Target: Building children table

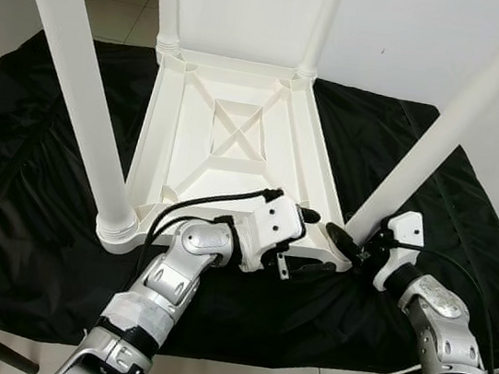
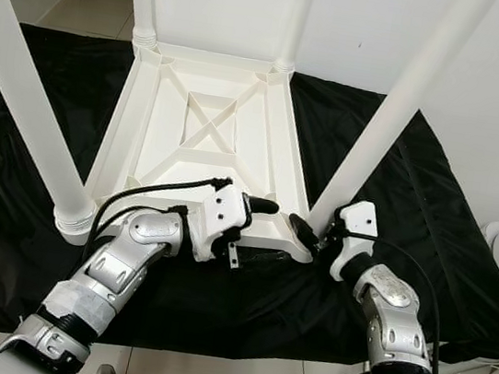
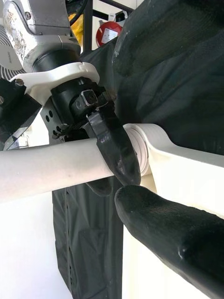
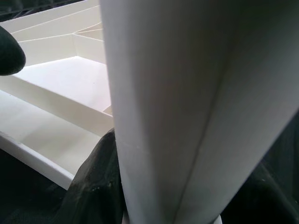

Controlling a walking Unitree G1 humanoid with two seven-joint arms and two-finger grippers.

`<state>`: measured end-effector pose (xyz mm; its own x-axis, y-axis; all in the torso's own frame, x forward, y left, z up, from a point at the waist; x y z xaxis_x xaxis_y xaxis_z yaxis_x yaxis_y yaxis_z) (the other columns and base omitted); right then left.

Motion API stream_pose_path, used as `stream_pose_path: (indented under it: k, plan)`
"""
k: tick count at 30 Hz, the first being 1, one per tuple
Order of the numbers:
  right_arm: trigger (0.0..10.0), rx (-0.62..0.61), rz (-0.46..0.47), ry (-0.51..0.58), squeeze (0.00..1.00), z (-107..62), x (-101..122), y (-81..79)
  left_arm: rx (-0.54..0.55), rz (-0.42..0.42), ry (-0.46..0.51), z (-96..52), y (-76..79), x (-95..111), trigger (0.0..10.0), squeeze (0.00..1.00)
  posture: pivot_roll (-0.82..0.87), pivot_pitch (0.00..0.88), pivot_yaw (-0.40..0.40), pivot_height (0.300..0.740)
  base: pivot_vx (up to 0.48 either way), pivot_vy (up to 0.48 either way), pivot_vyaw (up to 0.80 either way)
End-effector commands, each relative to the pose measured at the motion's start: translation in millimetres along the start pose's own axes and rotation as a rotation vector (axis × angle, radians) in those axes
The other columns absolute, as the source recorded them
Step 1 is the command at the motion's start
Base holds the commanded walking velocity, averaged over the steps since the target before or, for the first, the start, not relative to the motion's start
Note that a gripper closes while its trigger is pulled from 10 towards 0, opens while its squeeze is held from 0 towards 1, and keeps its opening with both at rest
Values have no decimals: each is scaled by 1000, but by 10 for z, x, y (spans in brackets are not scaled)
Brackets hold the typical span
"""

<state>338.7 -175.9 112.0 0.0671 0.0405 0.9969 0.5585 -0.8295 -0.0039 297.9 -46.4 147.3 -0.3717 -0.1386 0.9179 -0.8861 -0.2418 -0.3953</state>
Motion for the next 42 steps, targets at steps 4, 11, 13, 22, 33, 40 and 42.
stream_pose_path:
  k: [4, 11, 13, 22, 33, 40, 42]
  plan:
    - [3804, -14, 15, -39, 0, -44, -124, 13, 107, 2, -17, 6, -100, -11, 10000, 0, 9, 0, -60, 740, 0, 0, 0]
    - [10000, -192, 45, 6, 0, -33, -55, 109, 99, 3, -14, 14, -86, -6, 10000, 0, 3, 0, -60, 740, 0, 0, 0]
    - [10000, -260, 44, 7, 0, -30, -64, 127, 97, 3, -13, 11, -78, -7, 10000, 0, 4, 0, -60, 740, 0, 0, 0]
    - [10000, -550, 122, 58, 0, -9, -37, 81, 90, -2, -14, 11, -47, -14, 10000, 0, 0, 0, -59, 740, 0, 0, 0]
    - [10000, -815, 193, 53, 0, -74, -128, -62, 94, -4, -19, -10, -47, -28, 10000, 0, 11, 0, -69, 740, 0, 0, 0]
    - [10000, -867, 220, 55, 0, -34, -114, -173, 93, -5, -19, -7, -32, -29, 10000, 0, 11, 0, -70, 740, 0, 0, 0]
    - [10000, -867, 220, 55, 0, -34, -114, -173, 93, -5, -19, -7, -32, -29, 10000, 0, 11, 0, -70, 740, 0, 0, 0]
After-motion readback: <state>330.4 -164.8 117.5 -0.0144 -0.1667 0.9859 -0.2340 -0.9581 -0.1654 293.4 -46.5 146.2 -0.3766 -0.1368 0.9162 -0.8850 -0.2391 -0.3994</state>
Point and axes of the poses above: a point about 5 cm out from each wrist's last joint towards the gripper, its own z axis pointing out of the wrist towards the gripper, its own x axis along the axis of the wrist's last joint, y = z × x, the point moved 6 cm from there along z, pointing out of the wrist towards the gripper, and after that the axes turned 7 degrees about z, right-handed, at the moved point
